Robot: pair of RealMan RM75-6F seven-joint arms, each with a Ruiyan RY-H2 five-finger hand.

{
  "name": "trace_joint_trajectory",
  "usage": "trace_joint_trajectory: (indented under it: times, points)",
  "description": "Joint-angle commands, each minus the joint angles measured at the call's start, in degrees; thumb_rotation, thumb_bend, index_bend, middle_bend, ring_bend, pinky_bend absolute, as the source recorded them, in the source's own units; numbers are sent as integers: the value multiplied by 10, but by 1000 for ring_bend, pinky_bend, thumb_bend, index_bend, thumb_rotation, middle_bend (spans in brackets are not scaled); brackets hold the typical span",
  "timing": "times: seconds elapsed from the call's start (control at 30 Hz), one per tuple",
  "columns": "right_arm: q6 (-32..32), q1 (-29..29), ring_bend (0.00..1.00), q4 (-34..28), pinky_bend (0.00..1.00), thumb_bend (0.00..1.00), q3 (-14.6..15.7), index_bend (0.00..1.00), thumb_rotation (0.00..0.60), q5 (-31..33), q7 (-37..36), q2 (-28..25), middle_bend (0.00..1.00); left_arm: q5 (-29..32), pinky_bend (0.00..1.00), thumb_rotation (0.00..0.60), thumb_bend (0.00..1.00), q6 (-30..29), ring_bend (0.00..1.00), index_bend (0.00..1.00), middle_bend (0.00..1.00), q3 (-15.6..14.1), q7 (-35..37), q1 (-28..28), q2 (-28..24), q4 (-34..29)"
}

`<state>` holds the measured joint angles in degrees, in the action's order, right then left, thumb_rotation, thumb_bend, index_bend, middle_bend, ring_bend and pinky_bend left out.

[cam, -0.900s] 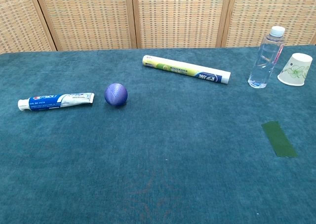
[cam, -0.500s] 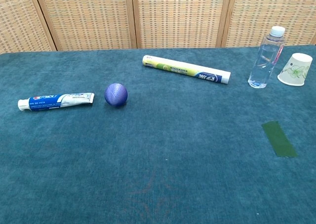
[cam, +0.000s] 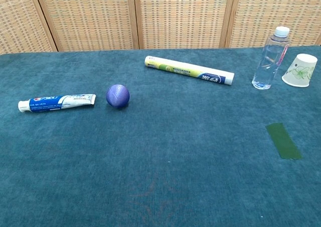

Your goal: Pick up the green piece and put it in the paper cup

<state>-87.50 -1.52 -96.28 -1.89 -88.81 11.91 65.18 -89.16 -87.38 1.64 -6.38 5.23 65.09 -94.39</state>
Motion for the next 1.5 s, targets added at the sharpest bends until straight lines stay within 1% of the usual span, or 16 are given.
trace_joint_trajectory:
  times: [0.03,0.77,0.97,1.13,1.17,1.37,1.5]
  points:
    - [1,0,0,1,0,56,0,0,600,1,0,0,0,0,0,600,73,1,0,0,0,0,-1,1,1,0]
    - [2,-2,0,-4,0,57,2,0,600,-6,12,3,0,2,0,600,72,1,0,0,0,0,0,-1,-1,-2]
    - [6,-4,0,-9,0,53,5,0,600,-11,23,13,0,2,0,600,72,2,0,0,0,0,1,-1,-2,-2]
    - [22,-14,0,-19,0,53,10,0,600,-21,55,41,0,2,0,600,72,3,0,0,0,-1,2,-1,-2,-2]
    - [39,-22,0,-21,0,55,13,0,600,-21,72,59,0,1,0,600,72,4,0,0,0,-2,3,-1,-2,-2]
    - [74,-42,0,-20,0,101,2,0,600,6,119,117,0,0,0,600,73,4,0,0,0,-2,7,-1,-2,-1]
    - [86,-53,0,-21,0,105,-9,0,600,26,139,146,0,0,0,600,73,5,0,0,0,-2,8,0,-2,1]
